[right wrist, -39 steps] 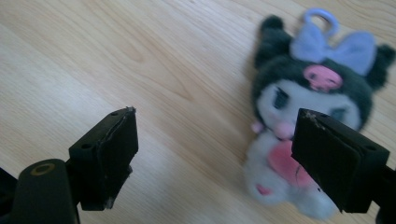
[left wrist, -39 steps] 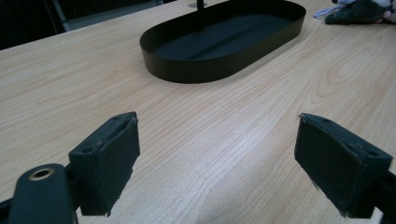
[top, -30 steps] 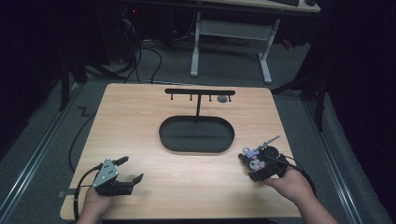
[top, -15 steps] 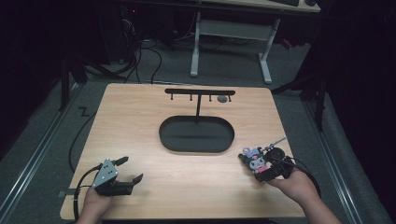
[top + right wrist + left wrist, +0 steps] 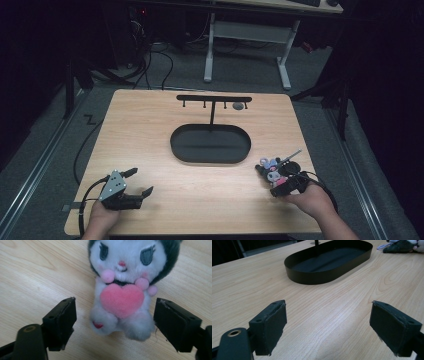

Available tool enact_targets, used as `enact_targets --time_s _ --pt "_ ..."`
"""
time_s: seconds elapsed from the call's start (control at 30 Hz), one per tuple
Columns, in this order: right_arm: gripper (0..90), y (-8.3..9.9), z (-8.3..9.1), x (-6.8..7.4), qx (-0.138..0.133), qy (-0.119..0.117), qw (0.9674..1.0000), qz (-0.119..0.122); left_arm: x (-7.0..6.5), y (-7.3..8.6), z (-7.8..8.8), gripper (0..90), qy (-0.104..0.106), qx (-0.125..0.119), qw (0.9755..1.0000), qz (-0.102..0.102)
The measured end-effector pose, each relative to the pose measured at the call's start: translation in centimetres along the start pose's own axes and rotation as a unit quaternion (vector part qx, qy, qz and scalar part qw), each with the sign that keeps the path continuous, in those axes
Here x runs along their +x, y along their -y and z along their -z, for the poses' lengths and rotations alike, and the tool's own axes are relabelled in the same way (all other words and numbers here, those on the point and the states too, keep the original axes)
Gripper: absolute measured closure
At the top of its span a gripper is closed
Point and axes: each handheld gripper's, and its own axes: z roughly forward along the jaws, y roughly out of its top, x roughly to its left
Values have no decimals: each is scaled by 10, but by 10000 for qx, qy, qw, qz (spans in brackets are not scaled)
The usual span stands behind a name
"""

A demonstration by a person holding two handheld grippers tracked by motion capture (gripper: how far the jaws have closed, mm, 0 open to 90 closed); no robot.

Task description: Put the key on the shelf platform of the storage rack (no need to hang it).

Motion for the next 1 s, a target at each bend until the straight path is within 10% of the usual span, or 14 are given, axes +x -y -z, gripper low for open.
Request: enact_targets --time_s 0.47,1.0 --pt "445 -4 -13 2 120 97 9999 0 -1 0 0 147 59 48 10000 9" --pt "483 -8 14 6 -189 122 9997 17 -1 0 0 147 85 57 9999 24"
